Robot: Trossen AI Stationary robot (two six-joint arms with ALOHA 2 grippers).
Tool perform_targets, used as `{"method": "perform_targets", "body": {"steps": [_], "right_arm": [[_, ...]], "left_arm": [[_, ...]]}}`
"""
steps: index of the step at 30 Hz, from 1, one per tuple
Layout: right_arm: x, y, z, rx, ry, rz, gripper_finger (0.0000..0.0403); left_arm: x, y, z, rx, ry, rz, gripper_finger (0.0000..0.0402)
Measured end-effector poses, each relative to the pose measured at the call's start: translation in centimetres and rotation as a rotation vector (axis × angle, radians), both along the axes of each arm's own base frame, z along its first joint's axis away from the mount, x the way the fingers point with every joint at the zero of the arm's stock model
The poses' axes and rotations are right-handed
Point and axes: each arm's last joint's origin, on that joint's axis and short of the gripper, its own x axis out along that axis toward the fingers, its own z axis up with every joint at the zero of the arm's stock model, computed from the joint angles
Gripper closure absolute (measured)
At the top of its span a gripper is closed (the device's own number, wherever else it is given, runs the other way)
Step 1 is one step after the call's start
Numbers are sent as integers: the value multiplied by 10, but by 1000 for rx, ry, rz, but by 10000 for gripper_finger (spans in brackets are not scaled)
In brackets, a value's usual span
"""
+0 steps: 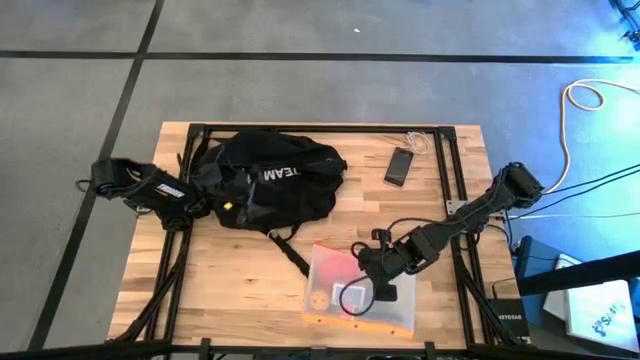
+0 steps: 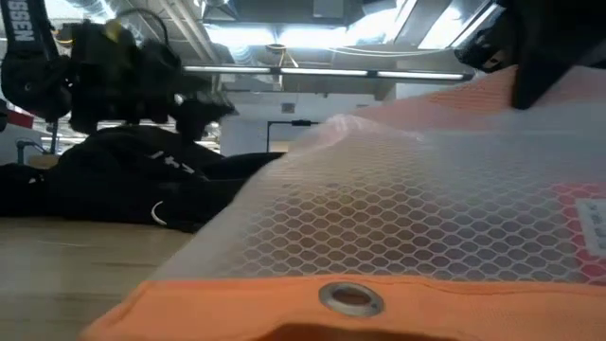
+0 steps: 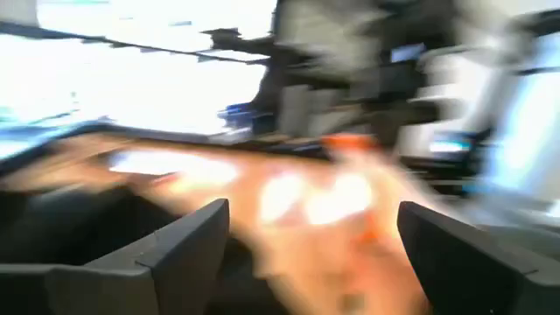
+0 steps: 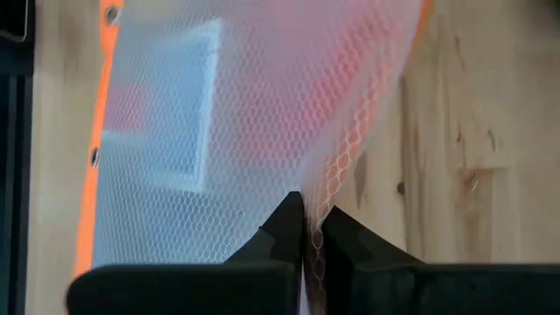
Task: Unpack backpack
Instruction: Remove the zipper pouch from the black backpack
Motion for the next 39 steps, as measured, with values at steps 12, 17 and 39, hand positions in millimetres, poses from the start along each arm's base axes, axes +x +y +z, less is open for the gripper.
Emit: {"method": "perform_targets", "body": {"steps": [12, 17, 39], "right_arm": [[8, -7, 3, 3, -38, 27, 403], [10, -6, 3, 15, -58, 28, 403], [10, -6, 4, 16, -58, 31, 403]], "left_arm": [[29, -82, 16, -193, 135, -466, 86], [41, -113, 17, -193, 272, -410, 86], [85, -124, -35, -521, 364, -214, 86]]}}
